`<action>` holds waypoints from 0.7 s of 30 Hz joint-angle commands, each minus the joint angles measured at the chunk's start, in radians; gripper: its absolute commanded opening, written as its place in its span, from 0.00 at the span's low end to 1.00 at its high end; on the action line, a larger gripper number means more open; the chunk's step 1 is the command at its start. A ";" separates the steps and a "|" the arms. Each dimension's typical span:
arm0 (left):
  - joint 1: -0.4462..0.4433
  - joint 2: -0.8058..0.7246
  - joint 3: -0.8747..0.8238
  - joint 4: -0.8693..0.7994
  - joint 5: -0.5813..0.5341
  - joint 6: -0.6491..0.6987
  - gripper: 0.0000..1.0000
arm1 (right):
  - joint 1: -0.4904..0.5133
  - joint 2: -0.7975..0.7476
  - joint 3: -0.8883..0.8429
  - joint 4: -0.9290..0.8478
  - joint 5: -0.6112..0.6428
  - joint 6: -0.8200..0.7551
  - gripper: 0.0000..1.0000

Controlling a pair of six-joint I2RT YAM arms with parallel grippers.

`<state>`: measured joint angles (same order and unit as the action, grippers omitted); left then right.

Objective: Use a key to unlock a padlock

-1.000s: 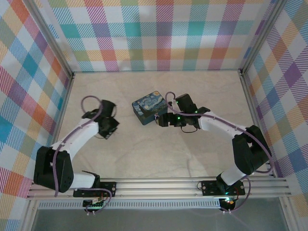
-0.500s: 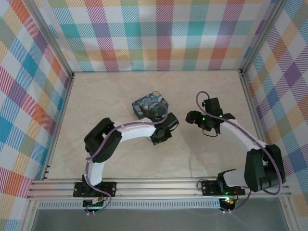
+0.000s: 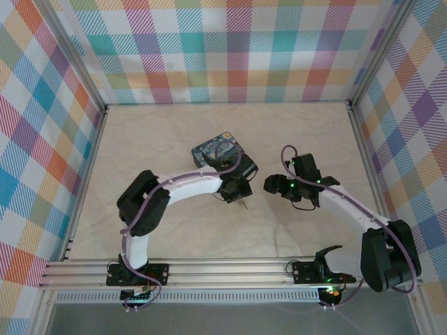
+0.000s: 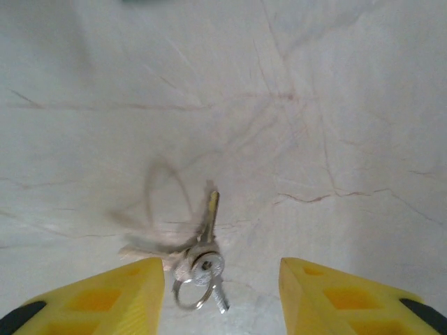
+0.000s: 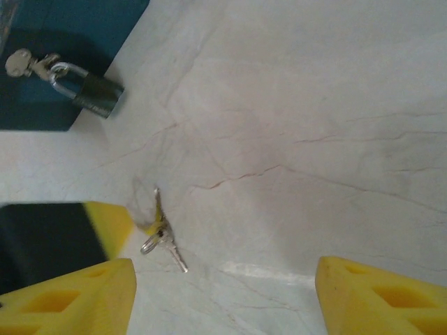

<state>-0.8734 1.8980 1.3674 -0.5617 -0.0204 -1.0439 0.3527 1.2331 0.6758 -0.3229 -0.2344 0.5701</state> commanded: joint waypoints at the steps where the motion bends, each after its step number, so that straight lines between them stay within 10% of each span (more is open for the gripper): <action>1: 0.063 -0.119 -0.049 -0.056 0.035 0.080 0.48 | 0.015 -0.003 -0.035 0.089 -0.056 0.055 0.65; 21: 0.276 -0.408 -0.291 -0.093 0.079 0.230 0.47 | 0.304 0.421 0.195 0.130 0.029 -0.017 0.44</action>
<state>-0.6170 1.5299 1.1007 -0.6292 0.0406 -0.8387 0.6437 1.6257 0.8368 -0.1802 -0.2104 0.5964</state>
